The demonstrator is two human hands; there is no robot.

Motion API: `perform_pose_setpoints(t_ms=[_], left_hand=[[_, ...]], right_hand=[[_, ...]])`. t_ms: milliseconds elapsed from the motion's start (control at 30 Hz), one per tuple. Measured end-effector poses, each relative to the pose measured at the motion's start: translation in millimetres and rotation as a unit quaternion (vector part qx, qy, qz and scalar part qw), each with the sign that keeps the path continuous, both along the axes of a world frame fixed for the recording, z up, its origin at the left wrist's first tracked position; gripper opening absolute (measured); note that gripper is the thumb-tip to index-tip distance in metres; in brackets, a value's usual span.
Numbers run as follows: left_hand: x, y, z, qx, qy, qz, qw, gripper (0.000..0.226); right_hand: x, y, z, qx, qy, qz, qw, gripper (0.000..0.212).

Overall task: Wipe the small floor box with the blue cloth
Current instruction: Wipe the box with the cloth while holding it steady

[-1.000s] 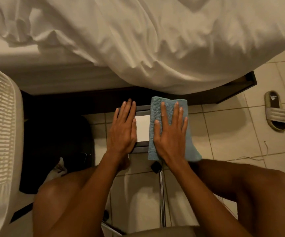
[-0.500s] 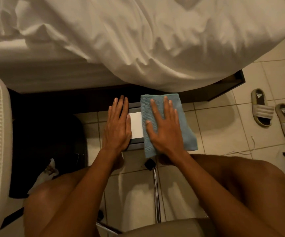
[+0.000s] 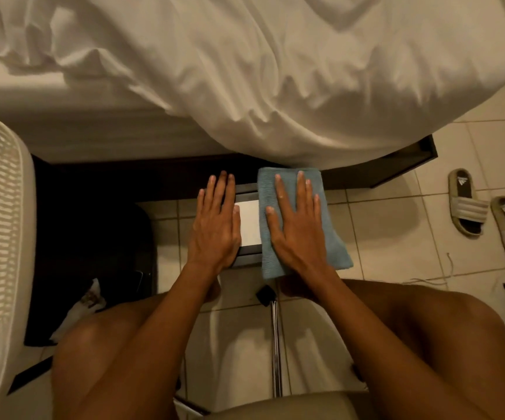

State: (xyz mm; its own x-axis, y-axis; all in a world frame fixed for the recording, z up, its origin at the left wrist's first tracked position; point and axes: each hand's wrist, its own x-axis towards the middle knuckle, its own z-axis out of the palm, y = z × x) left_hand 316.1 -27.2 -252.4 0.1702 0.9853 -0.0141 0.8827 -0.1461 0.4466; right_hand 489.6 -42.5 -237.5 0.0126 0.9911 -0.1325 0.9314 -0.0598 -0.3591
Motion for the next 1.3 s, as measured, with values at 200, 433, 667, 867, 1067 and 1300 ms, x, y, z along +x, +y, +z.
perform_pose_setpoints(t_ms=[200, 433, 667, 867, 1067, 1300], left_hand=[[9.4, -6.6, 2.9, -0.009, 0.032, 0.035, 0.999, 0.058], [24.3, -23.6, 2.6, -0.024, 0.003, 0.013, 1.000, 0.059], [20.1, -22.1, 0.5, -0.016, 0.012, -0.003, 1.000, 0.060], [19.5, -22.6, 2.3, -0.019, 0.017, -0.007, 1.000, 0.060], [20.5, -20.4, 2.9, -0.020, 0.041, -0.016, 0.999, 0.062], [21.0, -20.3, 2.4, -0.024, 0.026, -0.013, 0.999, 0.062]], right_hand=[[-16.3, -35.0, -9.1, -0.021, -0.038, -0.057, 0.997, 0.068], [-3.1, -27.4, -7.1, -0.006, -0.007, -0.033, 0.999, 0.067], [21.0, -22.2, -5.5, -0.014, 0.008, -0.056, 0.998, 0.068], [-5.7, -21.1, 0.2, 0.005, 0.017, -0.048, 0.999, 0.069], [16.3, -18.4, -3.6, 0.004, 0.004, -0.057, 0.998, 0.067], [-2.8, -53.0, -3.2, -0.004, 0.014, 0.008, 1.000, 0.067]])
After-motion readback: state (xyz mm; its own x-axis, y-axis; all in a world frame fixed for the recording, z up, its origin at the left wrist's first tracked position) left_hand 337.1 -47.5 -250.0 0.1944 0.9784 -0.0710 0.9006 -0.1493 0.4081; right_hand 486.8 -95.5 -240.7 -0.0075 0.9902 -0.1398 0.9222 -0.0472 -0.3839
